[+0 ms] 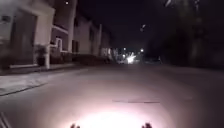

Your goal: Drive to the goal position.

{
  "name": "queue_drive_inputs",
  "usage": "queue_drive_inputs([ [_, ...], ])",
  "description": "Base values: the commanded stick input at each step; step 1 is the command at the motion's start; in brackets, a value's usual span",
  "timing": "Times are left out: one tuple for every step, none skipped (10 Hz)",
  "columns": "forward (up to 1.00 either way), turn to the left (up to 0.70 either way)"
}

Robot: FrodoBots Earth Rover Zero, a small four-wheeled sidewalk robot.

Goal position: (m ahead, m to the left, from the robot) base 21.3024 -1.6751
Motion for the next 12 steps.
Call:
queue_drive_inputs([
  [0.7,0.0],
  [0.7,0.0],
  [0.7,0.0],
  [0.7,0.0],
  [0.7,0.0],
  [0.7,0.0],
  [0.7,0.0],
  [0.7,0.0],
  [0.7,0.0],
  [0.7,0.0],
  [0.7,0.0],
  [0.7,0.0],
])
